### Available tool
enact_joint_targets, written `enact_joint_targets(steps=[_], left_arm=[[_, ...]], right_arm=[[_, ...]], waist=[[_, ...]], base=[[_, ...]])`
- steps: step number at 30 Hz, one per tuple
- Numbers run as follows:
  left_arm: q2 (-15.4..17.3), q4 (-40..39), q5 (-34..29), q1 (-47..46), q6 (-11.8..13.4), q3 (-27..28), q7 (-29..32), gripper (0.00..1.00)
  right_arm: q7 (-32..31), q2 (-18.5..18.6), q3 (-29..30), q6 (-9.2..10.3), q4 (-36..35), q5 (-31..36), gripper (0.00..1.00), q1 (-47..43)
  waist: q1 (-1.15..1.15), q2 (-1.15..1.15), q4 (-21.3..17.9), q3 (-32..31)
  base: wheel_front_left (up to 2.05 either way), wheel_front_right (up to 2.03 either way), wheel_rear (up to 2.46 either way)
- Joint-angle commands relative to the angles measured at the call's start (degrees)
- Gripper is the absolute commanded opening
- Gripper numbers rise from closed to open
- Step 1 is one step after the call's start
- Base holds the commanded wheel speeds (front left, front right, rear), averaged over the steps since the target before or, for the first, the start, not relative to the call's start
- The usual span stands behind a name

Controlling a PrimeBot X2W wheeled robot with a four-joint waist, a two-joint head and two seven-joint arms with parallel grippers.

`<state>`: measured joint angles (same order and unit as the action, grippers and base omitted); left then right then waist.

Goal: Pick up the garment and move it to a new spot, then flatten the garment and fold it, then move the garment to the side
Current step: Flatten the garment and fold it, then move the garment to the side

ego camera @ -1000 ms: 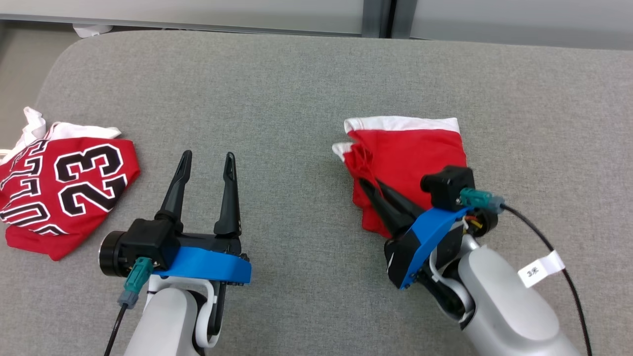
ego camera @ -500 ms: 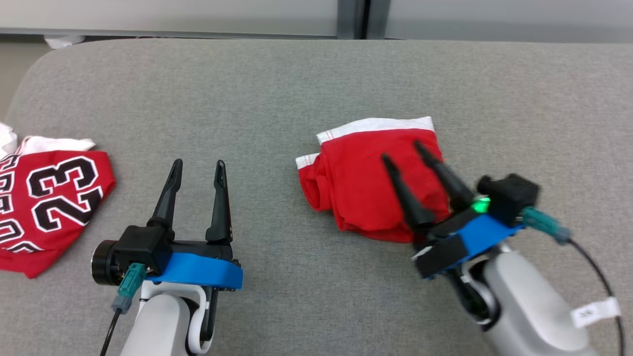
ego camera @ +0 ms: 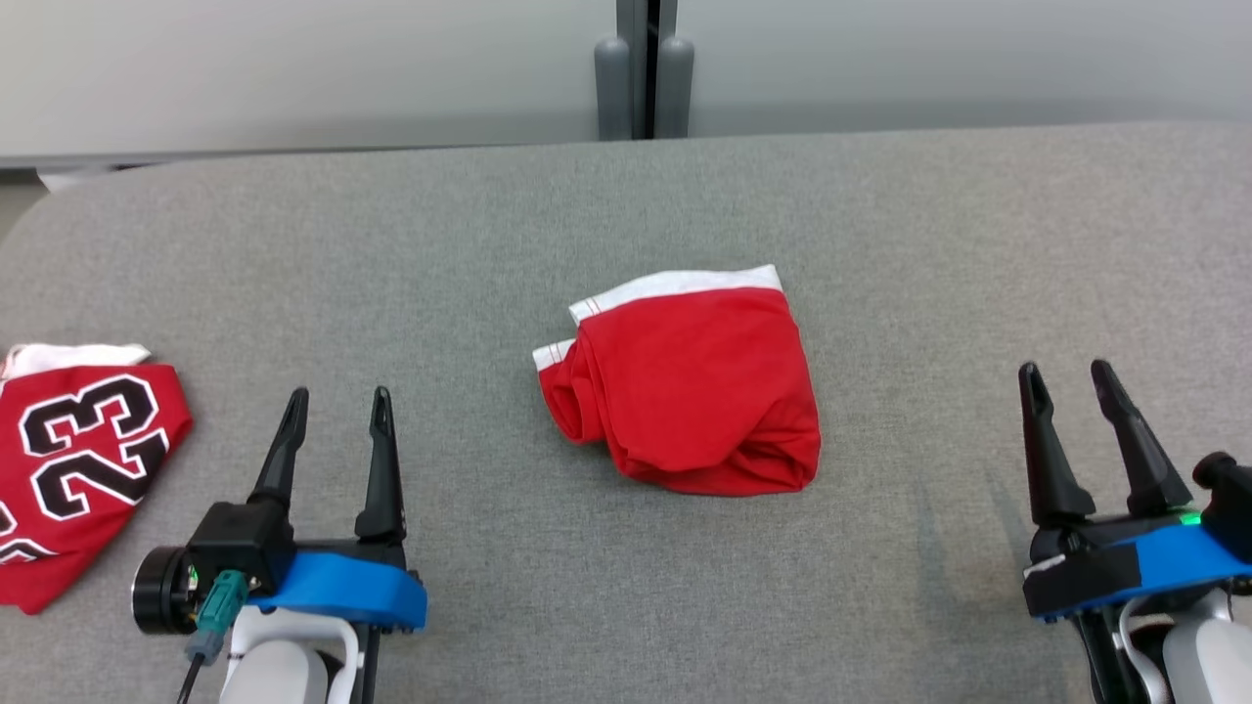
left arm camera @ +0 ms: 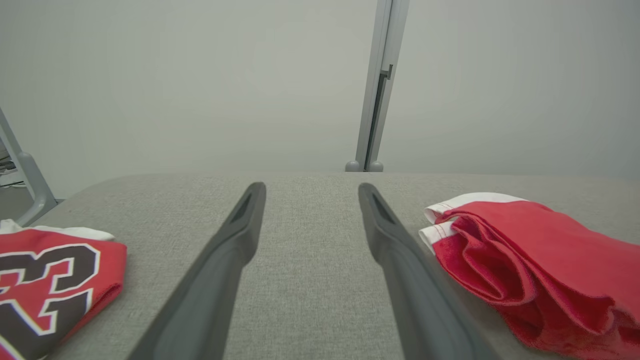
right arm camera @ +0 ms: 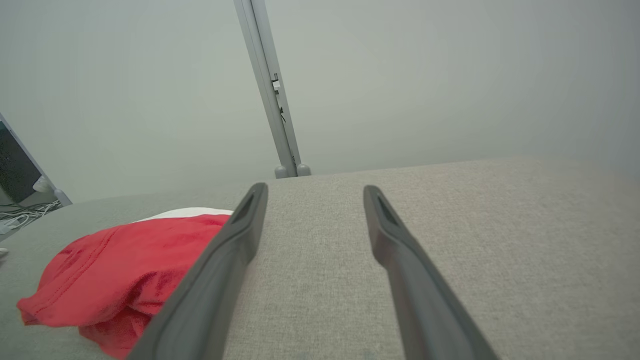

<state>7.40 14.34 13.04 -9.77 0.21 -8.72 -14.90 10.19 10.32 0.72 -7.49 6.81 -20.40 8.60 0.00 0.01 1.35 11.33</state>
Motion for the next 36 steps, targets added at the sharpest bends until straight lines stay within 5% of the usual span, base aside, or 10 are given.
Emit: enact_joint_targets(steps=[1, 15, 36], left_arm=[[0.5, 0.1, 0.0, 0.7, 0.4, 0.1, 0.1, 1.00], [2.5, -0.6, 0.9, 8.3, 0.9, -0.5, 3.5, 1.00], [3.8, -1.6, 1.7, 9.3, 2.2, -0.7, 4.6, 1.00]], right_arm=[[-0.4, -0.3, 0.3, 0.00, -0.7, 0.5, 1.00, -1.2], [-6.7, -4.1, 3.3, 0.00, -8.5, 3.4, 1.00, -12.1], [-9.9, -4.9, 4.4, 0.00, -12.0, 4.3, 1.00, -13.7]], waist=[[0.00, -0.01, -0.8, -1.3], [0.00, -0.01, -0.3, -9.6], [0.00, -0.01, -0.4, -9.8]], base=[[0.00, 0.00, 0.00], [0.00, 0.00, 0.00], [0.00, 0.00, 0.00]])
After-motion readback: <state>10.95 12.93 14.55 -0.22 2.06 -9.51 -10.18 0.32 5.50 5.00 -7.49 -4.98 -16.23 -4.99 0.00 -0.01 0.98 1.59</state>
